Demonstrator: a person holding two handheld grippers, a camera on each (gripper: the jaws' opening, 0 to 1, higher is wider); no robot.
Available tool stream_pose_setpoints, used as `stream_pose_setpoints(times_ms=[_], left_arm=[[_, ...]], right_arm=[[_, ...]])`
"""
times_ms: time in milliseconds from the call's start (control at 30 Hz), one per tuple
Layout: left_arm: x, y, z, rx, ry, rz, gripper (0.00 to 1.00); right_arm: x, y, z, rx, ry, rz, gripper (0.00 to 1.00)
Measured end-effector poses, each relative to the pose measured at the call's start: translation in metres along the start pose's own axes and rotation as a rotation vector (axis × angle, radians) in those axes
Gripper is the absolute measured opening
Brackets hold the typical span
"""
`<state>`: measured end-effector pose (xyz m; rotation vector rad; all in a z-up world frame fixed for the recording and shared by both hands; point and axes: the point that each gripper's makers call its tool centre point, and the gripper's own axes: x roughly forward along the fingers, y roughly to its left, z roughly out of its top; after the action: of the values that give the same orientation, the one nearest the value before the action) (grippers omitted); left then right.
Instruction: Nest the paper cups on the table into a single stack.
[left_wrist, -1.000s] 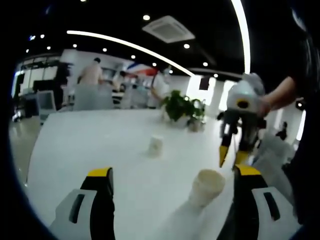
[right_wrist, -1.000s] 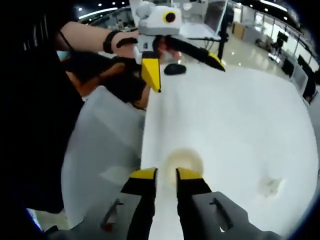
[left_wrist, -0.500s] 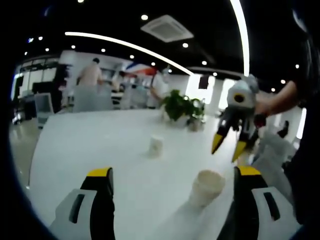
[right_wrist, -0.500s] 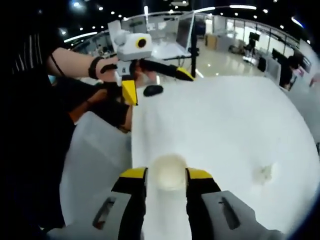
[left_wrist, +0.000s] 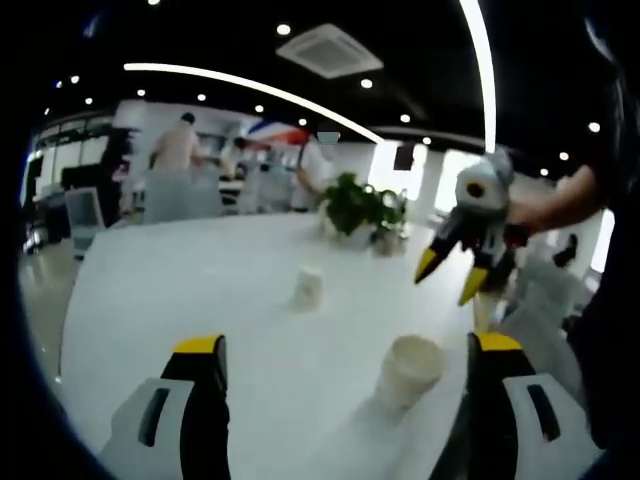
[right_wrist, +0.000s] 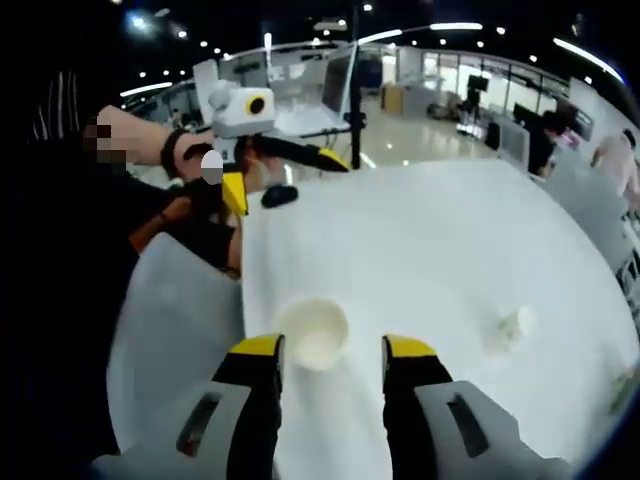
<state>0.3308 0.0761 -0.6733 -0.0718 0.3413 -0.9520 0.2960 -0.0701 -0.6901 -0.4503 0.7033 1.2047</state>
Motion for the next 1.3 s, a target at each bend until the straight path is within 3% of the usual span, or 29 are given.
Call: stream_pose_setpoints(times_ms=[267,500,800,933,1100,1300], left_arm=[[-0.001,0.006,0.004,-0.019,-0.013,0.011,0.98],[-0.001,0.005,0.005,-0.021,-0.012,0.004,0.97],[0.0,0.006,0.005,-0.029,-0.014,0.012,0.97],[0.004,0.004,0.007,-0.027,-0.013,0.005,0.97],[0.007,0.008,0.015,-0.02,-0.026,0.008,0.97],[0.011,0.01,0.018,-0.009,-0.025,0.012,0.96]], right_arm=[[-0.015,-0.021,-0.002,0.066,-0.064,-0.109,0.42],[-0.035,-0.041,-0.013,0.23,-0.165,-0.221,0.48],[-0.054,-0.054,-0.034,0.273,-0.189,-0.298,0.57],[-0.062,-0.062,-0.036,0.307,-0.232,-0.342,0.63],[-0.061,-0.067,-0.043,0.337,-0.247,-0.366,0.71],[-0.058,-0.07,-0.049,0.356,-0.26,-0.379,0.74]])
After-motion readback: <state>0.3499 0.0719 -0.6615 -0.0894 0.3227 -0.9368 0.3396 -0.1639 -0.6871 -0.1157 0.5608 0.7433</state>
